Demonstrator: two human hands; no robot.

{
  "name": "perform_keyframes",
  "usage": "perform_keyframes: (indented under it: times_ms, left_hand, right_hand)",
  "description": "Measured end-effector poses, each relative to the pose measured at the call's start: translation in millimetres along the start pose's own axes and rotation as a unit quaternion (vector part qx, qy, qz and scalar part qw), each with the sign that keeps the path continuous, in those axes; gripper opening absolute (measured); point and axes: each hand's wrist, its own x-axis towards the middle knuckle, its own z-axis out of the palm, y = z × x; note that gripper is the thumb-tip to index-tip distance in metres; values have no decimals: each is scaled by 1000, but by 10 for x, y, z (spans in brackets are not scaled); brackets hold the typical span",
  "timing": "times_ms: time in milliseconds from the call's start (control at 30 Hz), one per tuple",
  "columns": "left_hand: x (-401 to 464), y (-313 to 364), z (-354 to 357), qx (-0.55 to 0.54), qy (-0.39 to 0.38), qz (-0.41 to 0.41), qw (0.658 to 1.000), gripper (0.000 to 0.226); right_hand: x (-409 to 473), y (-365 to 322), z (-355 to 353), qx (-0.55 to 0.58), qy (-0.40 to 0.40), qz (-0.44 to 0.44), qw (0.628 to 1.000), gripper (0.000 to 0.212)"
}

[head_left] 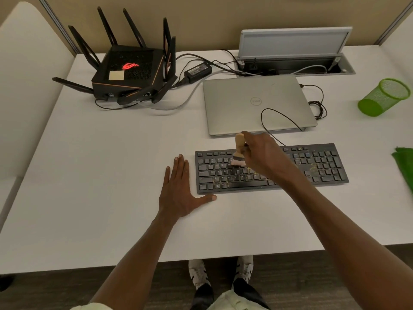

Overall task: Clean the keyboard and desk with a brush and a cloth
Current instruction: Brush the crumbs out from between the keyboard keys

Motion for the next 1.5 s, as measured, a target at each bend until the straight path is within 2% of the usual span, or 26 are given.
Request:
perform_keyframes:
  times_ms: [133, 267, 400, 567, 733, 933, 1033, 1133, 1233, 1367, 1433, 1500]
  left_hand:
    - [-6, -2, -13, 4, -7, -2, 1000, 144]
    - [-11, 10, -14, 3, -6, 0, 1000, 145]
    - [-3, 7, -14, 0, -5, -1, 1000, 146]
    - [-4, -1, 1, -1, 1, 2, 1000, 146]
    - [3, -1, -4, 9, -8, 1, 1000, 146]
    - [-5, 6, -16, 4, -9, -2, 1000, 147]
    - [-4, 4, -13, 3, -5, 0, 1000, 147]
    - [-5, 8, -11, -3, -1, 3, 1000, 147]
    - [-6, 5, -10, -7, 2, 2, 1000, 146]
    - [-11, 9, -24, -1, -7, 1, 1000, 146]
    - [-8, 9, -17, -2, -6, 1, 1000, 146]
    - [-5, 10, -12, -4, -1, 2, 1000, 147]
  right_hand:
    - [-17, -36, 104, 5, -5, 13, 1000, 22]
    - [-127, 66, 59, 38, -45, -8, 998, 13]
    - [-50, 107, 57, 35, -6, 0, 999, 12]
    - [-100, 81, 82, 42, -53, -23, 997, 10]
    - [-13, 17, 60, 72, -5, -35, 997, 8]
    - [-107, 149, 36, 67, -48, -17, 996, 14]
    - [-140, 304, -62, 22, -23, 1, 1000, 13]
    - [-105, 259, -65, 39, -1, -8, 999, 11]
    - [-107, 166, 6, 61, -26, -25, 997, 11]
    - [-182, 276, -62, 15, -27, 10, 999, 10]
    - [-180, 287, -143, 3, -3, 29, 1000, 5]
    - [-133, 238, -155, 7, 26, 32, 999, 8]
